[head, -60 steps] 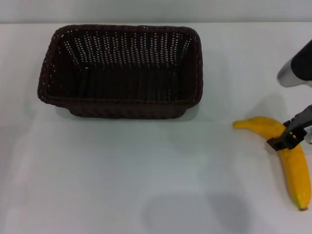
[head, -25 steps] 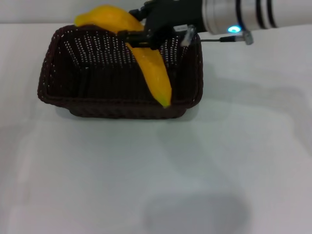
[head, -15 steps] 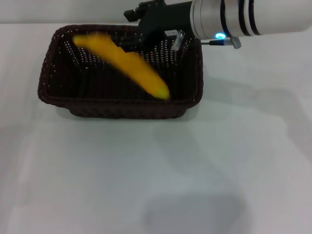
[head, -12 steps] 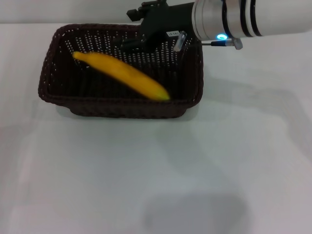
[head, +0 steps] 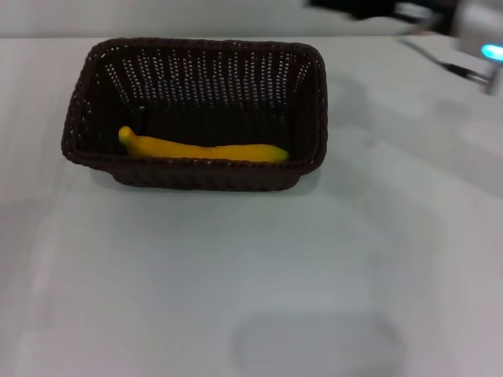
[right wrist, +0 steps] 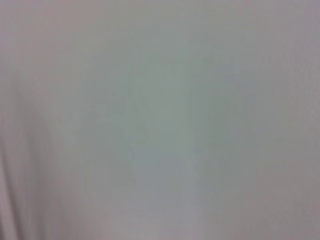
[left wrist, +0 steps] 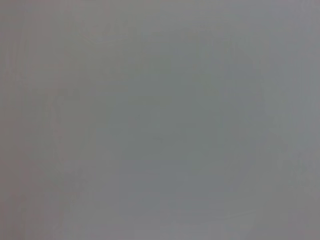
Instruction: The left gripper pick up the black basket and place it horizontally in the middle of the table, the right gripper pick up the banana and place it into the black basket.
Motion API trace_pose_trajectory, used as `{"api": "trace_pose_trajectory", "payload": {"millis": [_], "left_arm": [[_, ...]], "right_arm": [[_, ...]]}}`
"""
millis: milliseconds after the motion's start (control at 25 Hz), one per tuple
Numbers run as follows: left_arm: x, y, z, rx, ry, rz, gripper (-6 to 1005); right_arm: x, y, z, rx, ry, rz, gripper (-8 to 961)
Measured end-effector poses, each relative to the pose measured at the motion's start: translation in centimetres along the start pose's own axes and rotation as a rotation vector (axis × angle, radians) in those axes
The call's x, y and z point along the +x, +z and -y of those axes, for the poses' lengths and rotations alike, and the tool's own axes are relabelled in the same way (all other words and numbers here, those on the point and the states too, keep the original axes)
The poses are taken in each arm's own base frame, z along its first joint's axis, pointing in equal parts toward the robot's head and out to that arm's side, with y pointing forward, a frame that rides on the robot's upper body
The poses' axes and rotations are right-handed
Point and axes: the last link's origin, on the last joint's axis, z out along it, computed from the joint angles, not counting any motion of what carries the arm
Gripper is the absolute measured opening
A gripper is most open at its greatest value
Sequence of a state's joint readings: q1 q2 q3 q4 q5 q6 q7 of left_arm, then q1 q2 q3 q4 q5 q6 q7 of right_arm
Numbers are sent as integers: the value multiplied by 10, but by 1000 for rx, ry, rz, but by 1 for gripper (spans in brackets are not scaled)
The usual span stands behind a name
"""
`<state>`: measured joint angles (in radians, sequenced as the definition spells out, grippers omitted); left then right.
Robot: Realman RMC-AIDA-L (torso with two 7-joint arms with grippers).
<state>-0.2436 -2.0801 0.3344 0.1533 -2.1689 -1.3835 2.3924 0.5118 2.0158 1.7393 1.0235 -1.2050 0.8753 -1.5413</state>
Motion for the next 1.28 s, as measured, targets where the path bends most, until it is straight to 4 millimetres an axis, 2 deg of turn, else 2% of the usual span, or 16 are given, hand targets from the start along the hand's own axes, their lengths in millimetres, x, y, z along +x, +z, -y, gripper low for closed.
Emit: {"api": "trace_pose_trajectory", "payload": {"millis": [40,120,160,200,280,320,440,600,760,920,1280], "left_arm": [[0,0,0,-1,0,-1,880],[0,-1,0,-1,2,-2,880],[0,-1,0,0,2,-2,880],[0,-1,0,1,3,-1,880],[0,-1,1,1,4,-1,880],[0,-2,1,1,5,-1,880],[1,-3,1,-1,6,-5,879],[3,-8,0,-11,12,-22,879],[5,-15,1,-14,16,-31,879],[4,-22,2,-10,9,-33,879],[0,-37,-1,-10,24,-42,880]], "right_arm": [[1,-10,4,2,28,43,879],[7,-57,19,42,126,243,877],[7,-57,19,42,126,243,877],[11,-74,23,68,141,318,877],[20,-102,27,142,82,406,876],[24,-109,28,170,51,416,876],[46,-134,34,314,-166,373,875],[85,-154,44,467,-343,223,874],[116,-167,55,591,-293,114,873],[128,-174,56,625,-249,78,872],[134,-185,55,655,-175,98,872]]}}
